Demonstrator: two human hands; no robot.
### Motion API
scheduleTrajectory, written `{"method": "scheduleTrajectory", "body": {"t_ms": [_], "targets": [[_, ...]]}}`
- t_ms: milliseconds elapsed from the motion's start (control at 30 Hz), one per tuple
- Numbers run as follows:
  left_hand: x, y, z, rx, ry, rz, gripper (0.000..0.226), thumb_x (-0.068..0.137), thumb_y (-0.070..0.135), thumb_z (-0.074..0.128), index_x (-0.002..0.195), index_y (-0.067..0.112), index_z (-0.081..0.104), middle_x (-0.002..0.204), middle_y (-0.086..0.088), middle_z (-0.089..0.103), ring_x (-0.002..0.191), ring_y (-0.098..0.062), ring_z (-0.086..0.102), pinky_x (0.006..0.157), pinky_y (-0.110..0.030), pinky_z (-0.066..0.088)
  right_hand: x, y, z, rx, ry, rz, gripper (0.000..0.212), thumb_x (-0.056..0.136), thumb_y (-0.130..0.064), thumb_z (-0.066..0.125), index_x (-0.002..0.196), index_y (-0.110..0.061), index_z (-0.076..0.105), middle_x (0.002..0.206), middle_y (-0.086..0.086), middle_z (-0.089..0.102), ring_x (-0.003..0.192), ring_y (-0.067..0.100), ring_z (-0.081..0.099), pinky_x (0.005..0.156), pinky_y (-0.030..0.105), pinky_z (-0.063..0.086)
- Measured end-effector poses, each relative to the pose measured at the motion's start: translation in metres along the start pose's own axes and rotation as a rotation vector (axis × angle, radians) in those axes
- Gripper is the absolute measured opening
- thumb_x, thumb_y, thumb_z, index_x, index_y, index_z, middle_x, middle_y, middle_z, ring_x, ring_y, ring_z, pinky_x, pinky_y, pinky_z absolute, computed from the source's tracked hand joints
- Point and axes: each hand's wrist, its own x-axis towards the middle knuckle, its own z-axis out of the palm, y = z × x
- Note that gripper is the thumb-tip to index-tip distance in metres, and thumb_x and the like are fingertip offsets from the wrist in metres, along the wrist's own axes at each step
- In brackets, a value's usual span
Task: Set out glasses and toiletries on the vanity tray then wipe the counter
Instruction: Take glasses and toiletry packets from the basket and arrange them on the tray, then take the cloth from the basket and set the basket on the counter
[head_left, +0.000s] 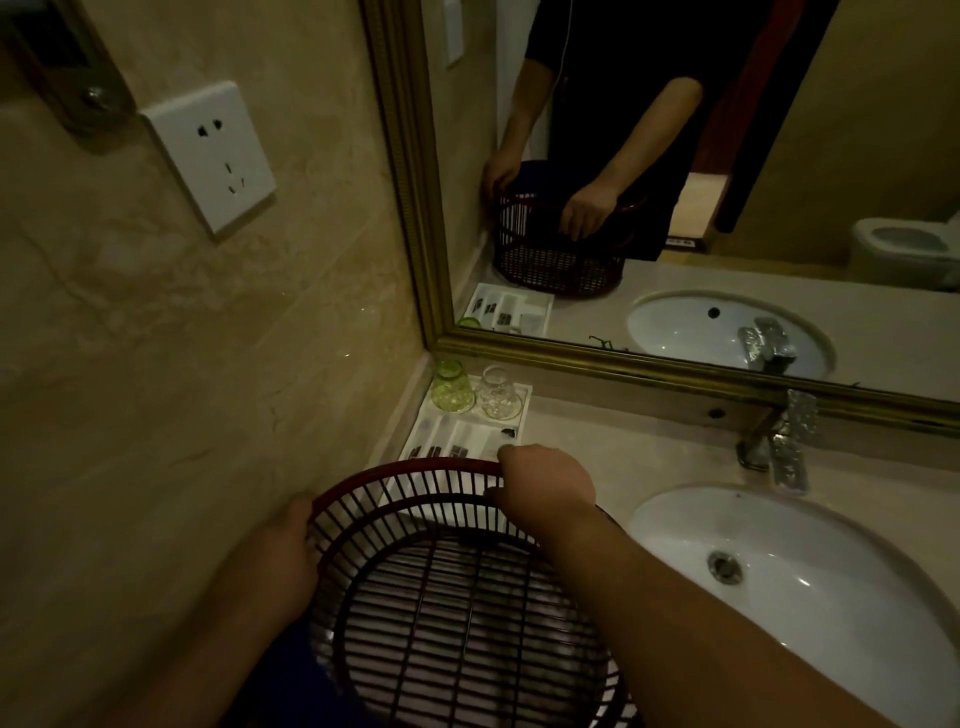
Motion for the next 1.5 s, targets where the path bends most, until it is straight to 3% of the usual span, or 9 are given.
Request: {"method": "scheduleTrajectory", "body": {"t_ms": [133,233,400,533,733,900,1033,1200,1500], "targets": [[-0.005,0.000,0.000,-0.084,-0.054,-0.072,0.036,0.093,0.023,0.060,0.127,0.028,0.049,0.101,0.003,0.066,0.084,-0.014,0.062,0.071,-0.029,0.049,-0.015,0.009,-0.004,0.031,0.004,-0.019,0.027,0.093,-0.042,0.060,0.113,-0.025,0.055,0.102,0.002,0.066,0.094,0.027,0.064,0.070,0.036,0.050],[-0.015,0.002,0.003,-0.052,-0.072,-0.073,0.033,0.093,0.027,0.058,0.124,0.028,0.047,0.095,0.008,0.060,0.078,-0.010,0.057,0.066,-0.030,0.047,-0.042,0.016,-0.001,0.024,0.017,0.037,0.027,0.094,-0.042,0.056,0.115,-0.025,0.052,0.101,0.002,0.066,0.091,0.028,0.065,0.066,0.034,0.044],[-0.025,0.012,0.001,0.042,-0.081,-0.009,0.029,0.094,0.024,0.053,0.121,0.028,0.045,0.086,0.005,0.058,0.070,-0.013,0.055,0.061,-0.032,0.050,-0.108,0.029,0.016,0.050,0.100,0.171,0.021,0.096,-0.043,0.054,0.109,-0.028,0.046,0.093,-0.001,0.064,0.078,0.024,0.064,0.065,0.036,0.054],[-0.028,0.016,-0.002,-0.016,-0.088,0.005,0.024,0.094,0.023,0.050,0.116,0.027,0.044,0.077,0.005,0.054,0.065,-0.015,0.053,0.052,-0.030,0.042,-0.149,0.039,0.024,0.098,0.149,0.345,0.013,0.097,-0.039,0.053,0.103,-0.030,0.047,0.084,-0.005,0.063,0.072,0.018,0.064,0.063,0.037,0.056],[-0.024,0.017,-0.004,0.007,-0.063,-0.025,0.029,0.095,0.022,0.050,0.123,0.025,0.043,0.080,0.004,0.049,0.067,-0.018,0.050,0.056,-0.034,0.043,-0.194,0.048,0.040,0.198,0.217,0.561,0.010,0.100,-0.039,0.052,0.102,-0.030,0.047,0.073,-0.012,0.055,0.060,0.005,0.054,0.049,0.026,0.040],[-0.012,0.012,-0.006,0.001,-0.041,-0.036,0.026,0.096,0.021,0.051,0.122,0.018,0.049,0.102,-0.011,0.065,0.082,-0.029,0.059,0.071,-0.042,0.054,-0.172,0.045,0.035,0.190,0.218,0.573,0.015,0.101,-0.039,0.050,0.101,-0.025,0.046,0.072,-0.009,0.054,0.061,0.010,0.051,0.053,0.030,0.040],[-0.007,0.013,-0.004,0.001,0.002,-0.063,0.020,0.096,0.023,0.055,0.115,0.017,0.057,0.099,-0.009,0.065,0.075,-0.023,0.054,0.064,-0.035,0.047,-0.148,0.047,0.023,0.155,0.196,0.550,0.015,0.099,-0.039,0.051,0.102,-0.024,0.049,0.073,-0.008,0.051,0.066,0.018,0.053,0.057,0.032,0.040],[-0.010,0.015,-0.004,0.002,0.037,-0.081,0.017,0.095,0.017,0.054,0.111,0.016,0.060,0.090,-0.003,0.060,0.072,-0.021,0.052,0.061,-0.033,0.042,-0.170,0.041,0.029,0.299,0.275,0.625,0.011,0.100,-0.039,0.051,0.098,-0.029,0.050,0.075,-0.009,0.059,0.066,0.011,0.059,0.058,0.030,0.049],[-0.010,0.012,-0.001,0.076,-0.017,-0.058,0.016,0.092,0.017,0.055,0.107,0.018,0.052,0.091,-0.004,0.058,0.070,-0.021,0.050,0.058,-0.033,0.042,-0.191,0.031,0.043,0.420,0.309,0.699,0.014,0.106,-0.029,0.044,0.098,-0.023,0.055,0.075,-0.005,0.063,0.064,0.012,0.061,0.051,0.026,0.041]]}}
